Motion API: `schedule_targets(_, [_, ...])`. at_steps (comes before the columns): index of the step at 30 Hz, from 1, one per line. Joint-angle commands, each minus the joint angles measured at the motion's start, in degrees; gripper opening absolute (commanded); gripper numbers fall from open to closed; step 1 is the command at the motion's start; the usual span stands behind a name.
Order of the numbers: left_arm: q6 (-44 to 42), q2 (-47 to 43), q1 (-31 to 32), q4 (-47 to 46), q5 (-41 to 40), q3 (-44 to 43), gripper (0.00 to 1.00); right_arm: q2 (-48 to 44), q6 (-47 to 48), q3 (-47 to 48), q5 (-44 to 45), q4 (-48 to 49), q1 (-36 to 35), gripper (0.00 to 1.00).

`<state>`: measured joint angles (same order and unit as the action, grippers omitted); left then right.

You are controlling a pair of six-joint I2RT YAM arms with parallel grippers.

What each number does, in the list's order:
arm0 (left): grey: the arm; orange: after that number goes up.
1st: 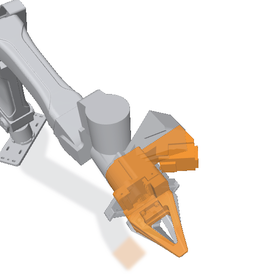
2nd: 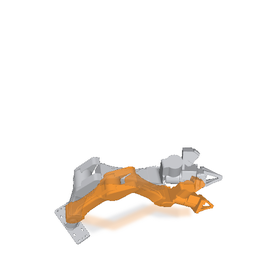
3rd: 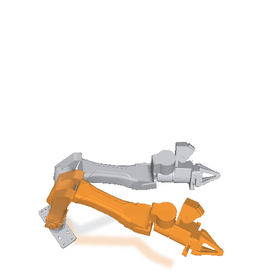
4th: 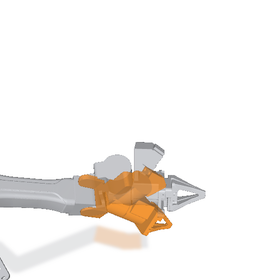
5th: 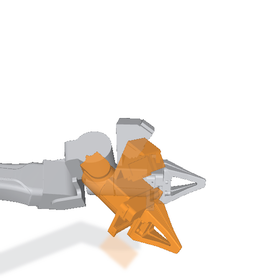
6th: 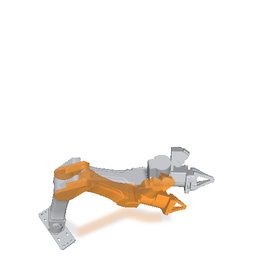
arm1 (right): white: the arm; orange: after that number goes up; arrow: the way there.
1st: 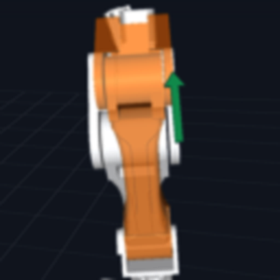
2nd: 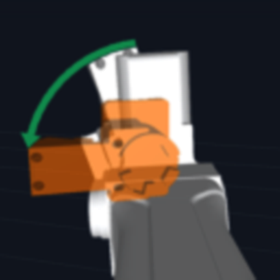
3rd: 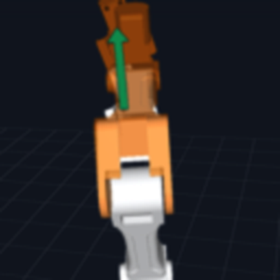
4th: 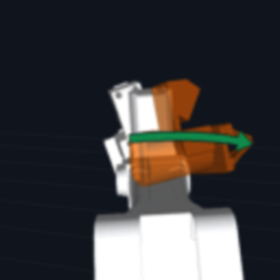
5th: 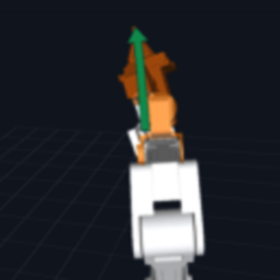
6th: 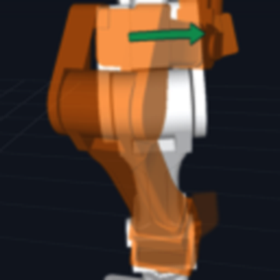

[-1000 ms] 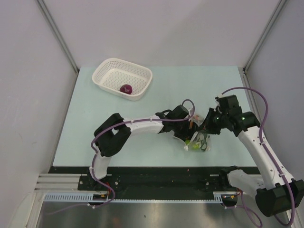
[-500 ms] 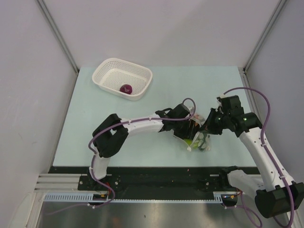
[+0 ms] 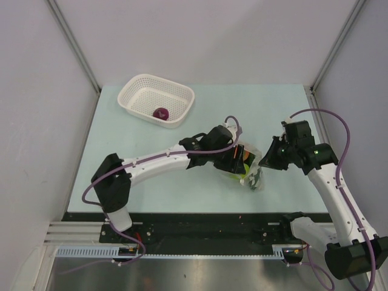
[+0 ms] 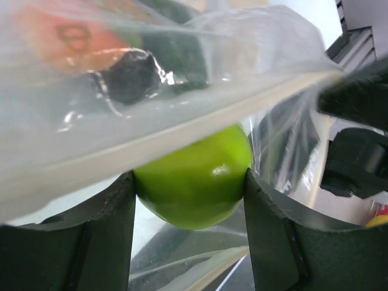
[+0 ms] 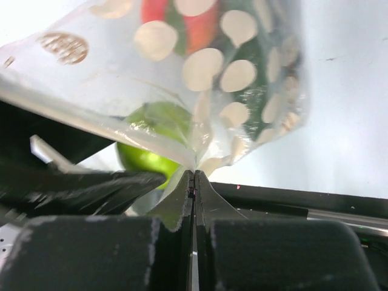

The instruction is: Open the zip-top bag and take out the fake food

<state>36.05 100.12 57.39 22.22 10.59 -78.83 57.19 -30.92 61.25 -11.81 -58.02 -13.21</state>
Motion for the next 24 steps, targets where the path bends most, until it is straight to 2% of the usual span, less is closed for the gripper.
schedule_targets(1, [-3.5, -6.6, 0.1, -1.4, -3.1, 1.2, 0.00, -0.3, 1.5, 0.7, 2.4, 0.1, 0.5, 0.00])
schedule_targets(8, [-4.9, -11.8, -0.3, -6.2, -2.4, 3.9, 0.00, -0.9, 1.2, -0.2, 1.6, 0.8, 0.8, 0.00])
schedule_targets(15, [-4.3, -3.9, -0.7, -3.8, 1.2, -4.0, 0.00, -3.0, -1.1, 2.1, -4.3, 3.1, 0.8, 0.00])
schedule_targets(20, [-5.6, -1.3, -0.6, -6.4, 6.2, -10.7, 0.00, -3.9, 0.2, 3.7, 1.2, -0.2, 0.8, 0.00])
schedule_targets(24, [-7.4, -3.3, -0.5, -15.5, 12.7, -9.9, 0.00, -5.2, 1.5, 6.3, 9.3, -4.5, 0.9, 0.00])
